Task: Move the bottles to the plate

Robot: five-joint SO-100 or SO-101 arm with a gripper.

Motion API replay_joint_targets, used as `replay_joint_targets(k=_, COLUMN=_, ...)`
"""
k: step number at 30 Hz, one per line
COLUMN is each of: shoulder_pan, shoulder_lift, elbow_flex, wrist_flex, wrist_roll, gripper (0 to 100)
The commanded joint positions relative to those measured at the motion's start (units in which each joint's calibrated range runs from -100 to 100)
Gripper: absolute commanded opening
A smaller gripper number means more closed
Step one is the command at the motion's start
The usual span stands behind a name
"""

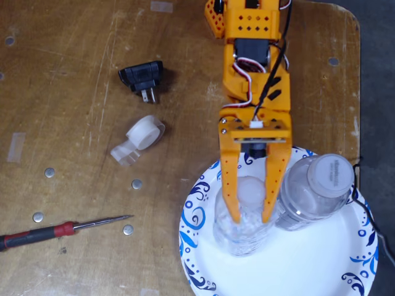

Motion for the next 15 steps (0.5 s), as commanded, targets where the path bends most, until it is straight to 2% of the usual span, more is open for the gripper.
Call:
replay_joint_targets(k=1, shoulder_pan=0.68, shoulder_lift=-2.48, elbow_flex=1.14, wrist_flex=-0.28, wrist_roll=0.47, gripper=1)
replay_joint_targets(k=15, shoulder_pan=0.57, shoulder_lift=-3.24, elbow_flex=0.24, wrist_flex=0.16, wrist_roll=0.42, gripper=1)
